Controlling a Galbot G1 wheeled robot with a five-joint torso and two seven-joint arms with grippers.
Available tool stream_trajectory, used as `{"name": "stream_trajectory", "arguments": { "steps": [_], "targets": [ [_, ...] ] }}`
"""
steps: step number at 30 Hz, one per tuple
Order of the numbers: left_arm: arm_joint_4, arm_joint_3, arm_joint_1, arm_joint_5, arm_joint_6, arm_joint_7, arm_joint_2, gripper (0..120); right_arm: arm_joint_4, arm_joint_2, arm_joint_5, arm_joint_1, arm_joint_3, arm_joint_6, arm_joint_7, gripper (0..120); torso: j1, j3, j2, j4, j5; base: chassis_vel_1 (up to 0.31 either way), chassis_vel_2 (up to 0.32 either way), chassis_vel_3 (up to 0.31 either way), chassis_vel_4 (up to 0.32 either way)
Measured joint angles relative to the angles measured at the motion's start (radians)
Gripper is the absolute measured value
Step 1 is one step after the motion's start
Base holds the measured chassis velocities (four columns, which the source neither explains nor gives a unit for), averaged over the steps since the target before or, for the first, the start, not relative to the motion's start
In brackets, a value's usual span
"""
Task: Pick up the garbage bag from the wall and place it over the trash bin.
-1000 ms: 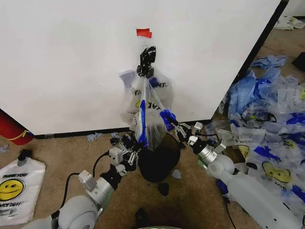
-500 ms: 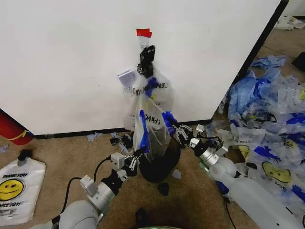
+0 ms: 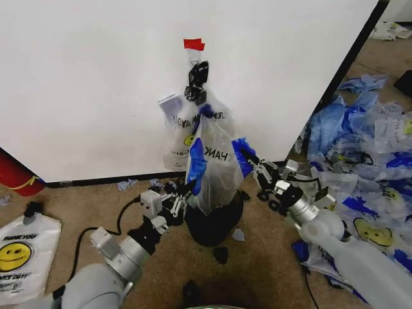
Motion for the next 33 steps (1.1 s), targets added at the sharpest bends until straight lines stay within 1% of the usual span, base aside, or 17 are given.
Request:
{"name": "stream_trajectory", "arguments": {
  "steps": [1,2,4,5,7,9,12,13,16,19,21,24,26,29,33],
  "targets": [
    [0.0,0.0,0.0,0.0,0.0,0.0,0.0,0,0.002,-0.001,0.0,-0.001,0.001,0.0,0.0,0,0.0,0.0,0.0,0.0,0.0,0.0,0.0,0.0,0.0],
    [-0.031,-0.014,-0.013,-0.025,0.006,-0.016,0.028,0,0.028,-0.016,0.006,-0.015,0.016,-0.004,0.003,0,0.0,0.0,0.0,-0.0002,0.0008,0.0,0.0,0.0,0.0],
    [-0.046,-0.029,-0.029,-0.054,0.011,-0.031,0.058,0,0.047,-0.031,0.013,-0.02,0.029,-0.006,0.005,0,0.0,0.0,0.0,-0.0004,0.0005,0.0,0.0,0.0,0.0],
    [-0.046,-0.029,-0.029,-0.054,0.011,-0.031,0.058,0,0.047,-0.031,0.013,-0.02,0.029,-0.006,0.005,0,0.0,0.0,0.0,-0.0004,0.0005,0.0,0.0,0.0,0.0],
    [-0.049,-0.037,-0.034,-0.078,0.016,-0.043,0.08,0,0.068,-0.045,0.022,-0.021,0.041,-0.012,0.01,0,0.0,0.0,0.0,-0.0001,0.0006,0.0,0.0,0.0,0.0],
    [-0.049,-0.036,-0.034,-0.09,0.02,-0.049,0.09,0,0.089,-0.057,0.031,-0.031,0.059,-0.017,0.017,0,0.0,0.0,0.0,0.0,-0.0001,0.0,0.0,0.0,0.0],
    [-0.049,-0.026,-0.031,-0.092,0.024,-0.049,0.088,0,0.108,-0.059,0.033,-0.062,0.083,-0.022,0.021,0,0.0,0.0,0.0,0.0,0.0002,0.0,0.0,0.0,0.0],
    [-0.049,-0.021,-0.028,-0.092,0.025,-0.049,0.085,0,0.113,-0.058,0.032,-0.078,0.092,-0.022,0.022,0,0.0,0.0,0.0,-0.0003,0.0003,0.0,0.0,0.0,0.0],
    [-0.048,-0.005,-0.015,-0.086,0.027,-0.048,0.063,0,0.116,-0.037,0.014,-0.132,0.104,-0.022,0.022,0,0.0,0.0,0.0,-0.0004,0.0007,0.0,0.0,0.0,0.0],
    [-0.045,0.003,-0.007,-0.075,0.027,-0.045,0.05,0,0.104,-0.02,0.001,-0.147,0.095,-0.018,0.02,0,0.0,0.0,0.0,-0.0002,0.0,0.0,0.0,0.0,0.0],
    [-0.033,0.011,0.0,-0.062,0.026,-0.044,0.035,0,0.08,0.007,-0.016,-0.155,0.074,-0.014,0.018,0,0.0,0.0,0.0,-0.0001,0.0006,0.0,0.0,0.0,0.0],
    [-0.031,0.008,-0.003,-0.06,0.024,-0.043,0.033,0,0.071,0.022,-0.025,-0.137,0.048,-0.008,0.019,0,0.0,0.0,0.0,-0.0001,0.0008,0.0,0.0,0.0,0.0],
    [-0.035,0.004,-0.009,-0.062,0.024,-0.044,0.033,0,0.074,0.021,-0.024,-0.127,0.042,-0.008,0.022,0,0.0,0.0,0.0,0.0,0.0004,0.0,0.0,0.0,0.0],
    [-0.042,-0.01,-0.018,-0.066,0.023,-0.047,0.031,0,0.107,-0.002,-0.005,-0.086,0.04,-0.015,0.038,0,0.0,0.0,0.0,-0.0001,0.0002,0.0,0.0,0.0,0.0],
    [-0.042,-0.02,-0.018,-0.067,0.022,-0.049,0.037,0,0.149,-0.035,0.026,-0.068,0.072,-0.028,0.048,0,0.0,0.0,0.0,-0.0003,-0.0001,0.0,0.0,0.0,0.0]
  ]
}}
